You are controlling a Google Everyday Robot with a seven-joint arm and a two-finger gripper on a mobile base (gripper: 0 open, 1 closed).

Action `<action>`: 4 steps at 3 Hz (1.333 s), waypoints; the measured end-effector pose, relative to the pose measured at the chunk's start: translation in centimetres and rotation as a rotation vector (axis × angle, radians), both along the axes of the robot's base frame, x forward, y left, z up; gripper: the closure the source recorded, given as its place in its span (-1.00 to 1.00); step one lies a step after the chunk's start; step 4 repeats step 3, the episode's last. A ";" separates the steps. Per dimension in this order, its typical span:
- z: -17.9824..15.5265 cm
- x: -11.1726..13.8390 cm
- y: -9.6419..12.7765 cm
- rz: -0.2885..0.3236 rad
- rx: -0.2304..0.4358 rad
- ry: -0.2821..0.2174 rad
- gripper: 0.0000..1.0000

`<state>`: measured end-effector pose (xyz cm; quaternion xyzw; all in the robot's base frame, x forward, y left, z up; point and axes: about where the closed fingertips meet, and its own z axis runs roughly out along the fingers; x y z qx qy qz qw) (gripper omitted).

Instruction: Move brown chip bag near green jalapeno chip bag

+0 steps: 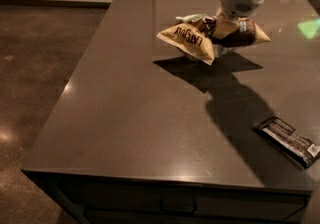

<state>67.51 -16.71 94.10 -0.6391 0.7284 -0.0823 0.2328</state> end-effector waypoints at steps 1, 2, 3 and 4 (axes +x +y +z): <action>-0.2 0.1 0.1 0.003 -0.001 0.003 -0.74; -0.4 0.1 0.1 0.004 -0.001 0.005 -1.00; -0.4 0.1 0.1 0.004 -0.001 0.005 -1.00; -0.4 0.1 0.1 0.004 -0.001 0.005 -1.00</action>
Offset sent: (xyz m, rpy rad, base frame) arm 0.0004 0.0007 -0.0020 -0.0006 0.0024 0.0031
